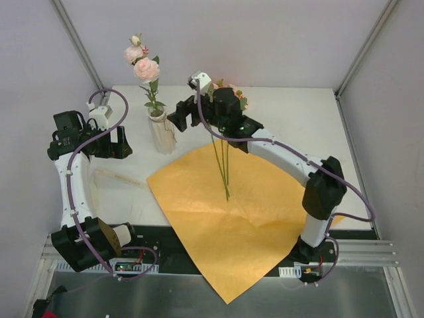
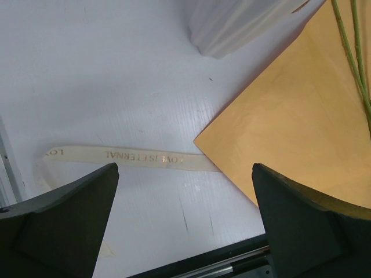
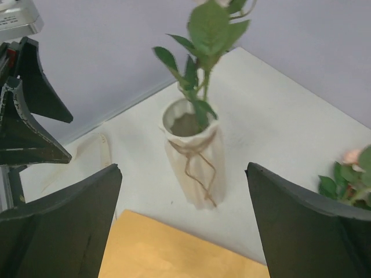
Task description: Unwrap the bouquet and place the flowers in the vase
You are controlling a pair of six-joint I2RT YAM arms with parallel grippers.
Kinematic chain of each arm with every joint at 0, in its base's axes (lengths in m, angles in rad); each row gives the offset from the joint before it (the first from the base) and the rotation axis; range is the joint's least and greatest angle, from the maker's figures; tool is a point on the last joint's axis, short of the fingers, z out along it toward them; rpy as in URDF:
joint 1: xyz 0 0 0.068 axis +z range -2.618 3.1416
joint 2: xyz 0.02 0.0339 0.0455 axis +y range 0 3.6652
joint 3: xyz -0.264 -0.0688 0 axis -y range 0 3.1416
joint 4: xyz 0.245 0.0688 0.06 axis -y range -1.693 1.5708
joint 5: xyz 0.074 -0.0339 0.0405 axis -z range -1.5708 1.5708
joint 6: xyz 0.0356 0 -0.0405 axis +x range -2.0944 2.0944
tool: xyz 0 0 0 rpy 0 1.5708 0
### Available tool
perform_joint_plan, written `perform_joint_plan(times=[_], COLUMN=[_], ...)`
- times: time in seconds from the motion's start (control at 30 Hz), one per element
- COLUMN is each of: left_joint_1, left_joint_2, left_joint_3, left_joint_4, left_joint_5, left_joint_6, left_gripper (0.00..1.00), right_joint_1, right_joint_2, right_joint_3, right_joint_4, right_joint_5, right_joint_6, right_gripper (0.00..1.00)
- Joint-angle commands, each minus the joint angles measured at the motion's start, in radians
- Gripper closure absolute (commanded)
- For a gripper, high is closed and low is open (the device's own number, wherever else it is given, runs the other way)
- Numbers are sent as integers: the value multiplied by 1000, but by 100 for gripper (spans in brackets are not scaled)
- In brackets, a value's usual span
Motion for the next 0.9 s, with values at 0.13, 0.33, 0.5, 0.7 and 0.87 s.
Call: perform_joint_plan(times=[0.13,0.33,0.5,0.7,0.87], left_joint_1=[15,15,15,15,15], left_joint_2=[-33,-45,-54,-65,-71], left_joint_3=[22,18,5,-15,-28], left_joint_4=[-11,-9,-9,-9,-9], left_joint_5=[37,52,75,95,121], left_joint_6=[23,27,41,50,73], left_gripper=[1,1,1,1,1], right_joint_1=[-195,-248,-250,-253,-251], right_joint_2=[-44,1,108,191,243], right_joint_3=[121,-15,60,79,65], right_joint_4=[-611,-662,-742,-751,-712], right_joint_5=[68,228,341,396,453], right_joint_6=[246,203,195,215,249], right_gripper=[1,18,26,28,31])
